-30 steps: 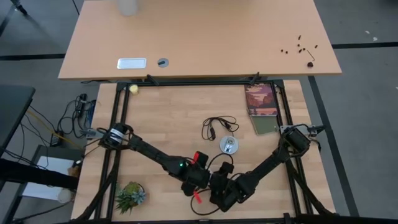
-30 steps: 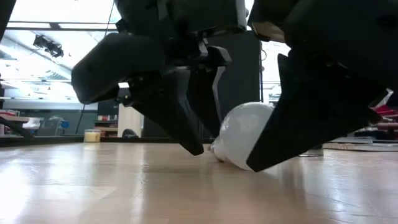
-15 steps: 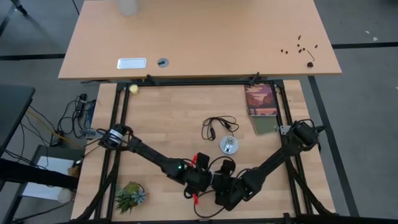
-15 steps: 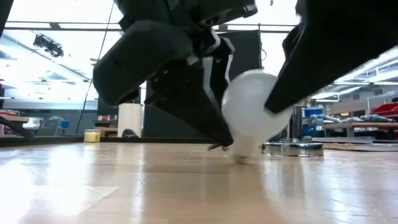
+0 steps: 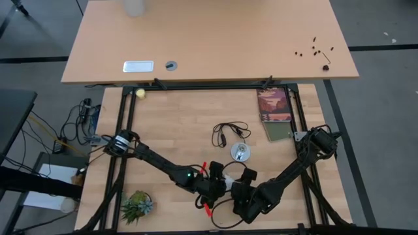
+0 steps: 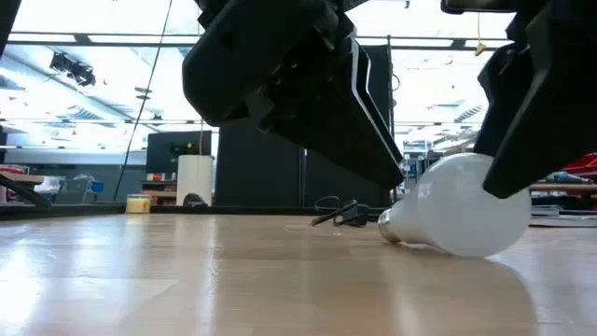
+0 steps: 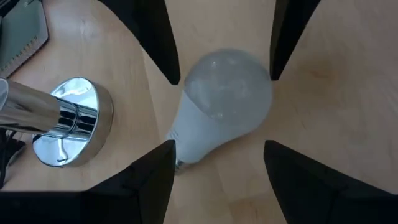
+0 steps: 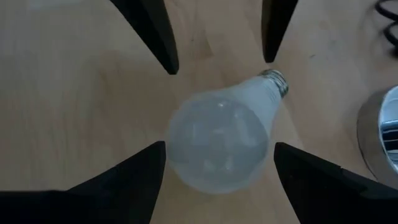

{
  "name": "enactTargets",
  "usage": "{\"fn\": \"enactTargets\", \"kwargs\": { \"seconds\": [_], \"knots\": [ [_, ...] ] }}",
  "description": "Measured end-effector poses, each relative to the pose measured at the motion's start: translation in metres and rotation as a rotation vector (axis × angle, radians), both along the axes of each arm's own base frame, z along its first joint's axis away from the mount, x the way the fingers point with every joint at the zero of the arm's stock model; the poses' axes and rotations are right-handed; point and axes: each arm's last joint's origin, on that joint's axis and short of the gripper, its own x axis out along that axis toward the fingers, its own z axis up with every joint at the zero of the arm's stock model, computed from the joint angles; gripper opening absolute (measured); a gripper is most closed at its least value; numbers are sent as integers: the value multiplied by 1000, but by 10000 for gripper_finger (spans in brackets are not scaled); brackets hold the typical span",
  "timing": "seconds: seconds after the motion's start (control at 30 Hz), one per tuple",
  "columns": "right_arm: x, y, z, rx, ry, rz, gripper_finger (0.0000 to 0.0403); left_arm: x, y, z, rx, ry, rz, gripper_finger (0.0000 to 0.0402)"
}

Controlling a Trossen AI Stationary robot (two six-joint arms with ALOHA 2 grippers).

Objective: Screw lightbulb
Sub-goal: Insert the lightbulb into the silver lamp

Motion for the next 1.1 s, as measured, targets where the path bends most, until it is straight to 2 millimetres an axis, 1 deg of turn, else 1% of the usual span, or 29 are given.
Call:
{"fn": "enactTargets", "kwargs": {
  "seconds": [0.47,0.67,0.77,0.93,1.1],
  "knots": [
    [2,-3,1,31,-120,-184,309,3,4,2,22,-40,41,248],
    [-2,1,3,10,-199,-235,309,6,9,2,14,-43,57,248],
    [-2,1,-3,-2,-208,-254,309,6,9,2,-3,-44,67,249],
    [3,4,-25,-19,-218,-269,309,6,9,2,-3,-43,66,264],
    [6,4,-39,-64,-256,-299,309,5,11,1,5,-25,67,273]
  ]
}}
